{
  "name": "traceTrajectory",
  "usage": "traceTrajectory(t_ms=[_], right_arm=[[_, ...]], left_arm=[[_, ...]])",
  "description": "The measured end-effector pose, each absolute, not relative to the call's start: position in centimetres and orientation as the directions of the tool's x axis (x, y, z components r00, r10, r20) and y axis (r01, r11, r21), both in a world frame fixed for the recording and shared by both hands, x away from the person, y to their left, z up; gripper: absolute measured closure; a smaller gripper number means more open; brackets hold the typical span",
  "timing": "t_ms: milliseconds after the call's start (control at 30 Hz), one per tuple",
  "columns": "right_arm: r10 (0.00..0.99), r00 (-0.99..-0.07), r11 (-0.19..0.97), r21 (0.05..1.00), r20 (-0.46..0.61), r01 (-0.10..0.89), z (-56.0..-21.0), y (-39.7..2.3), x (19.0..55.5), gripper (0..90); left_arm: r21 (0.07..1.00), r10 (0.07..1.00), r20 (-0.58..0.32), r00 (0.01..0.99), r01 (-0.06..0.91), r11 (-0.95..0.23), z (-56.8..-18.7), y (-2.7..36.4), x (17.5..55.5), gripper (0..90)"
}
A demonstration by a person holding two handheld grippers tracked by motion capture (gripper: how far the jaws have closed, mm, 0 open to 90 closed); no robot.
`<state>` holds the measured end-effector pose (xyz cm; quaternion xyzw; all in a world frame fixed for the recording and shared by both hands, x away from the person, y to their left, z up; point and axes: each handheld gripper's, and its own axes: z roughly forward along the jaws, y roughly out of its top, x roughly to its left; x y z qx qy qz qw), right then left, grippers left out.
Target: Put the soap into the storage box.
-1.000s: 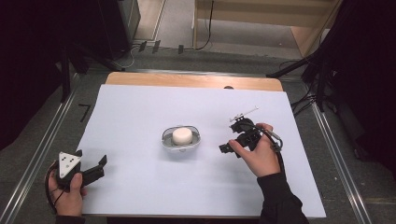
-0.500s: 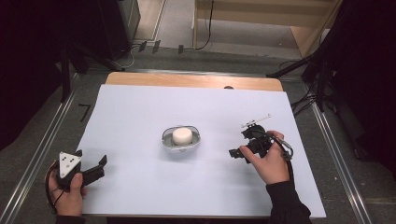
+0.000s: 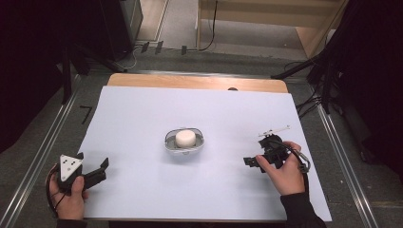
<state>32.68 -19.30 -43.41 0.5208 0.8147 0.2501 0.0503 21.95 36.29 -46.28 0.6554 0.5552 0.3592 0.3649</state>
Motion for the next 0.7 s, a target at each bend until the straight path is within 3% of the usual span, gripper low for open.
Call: traceTrajectory(t_ms=[700], right_arm=[[0.874, -0.433, 0.254, 0.552, 0.22, 0.794, -44.7, -23.5, 30.1, 2.8]], left_arm=[[0.878, 0.99, 0.058, 0.127, 0.466, -0.111, -46.3, 36.4, 22.0, 13.8]])
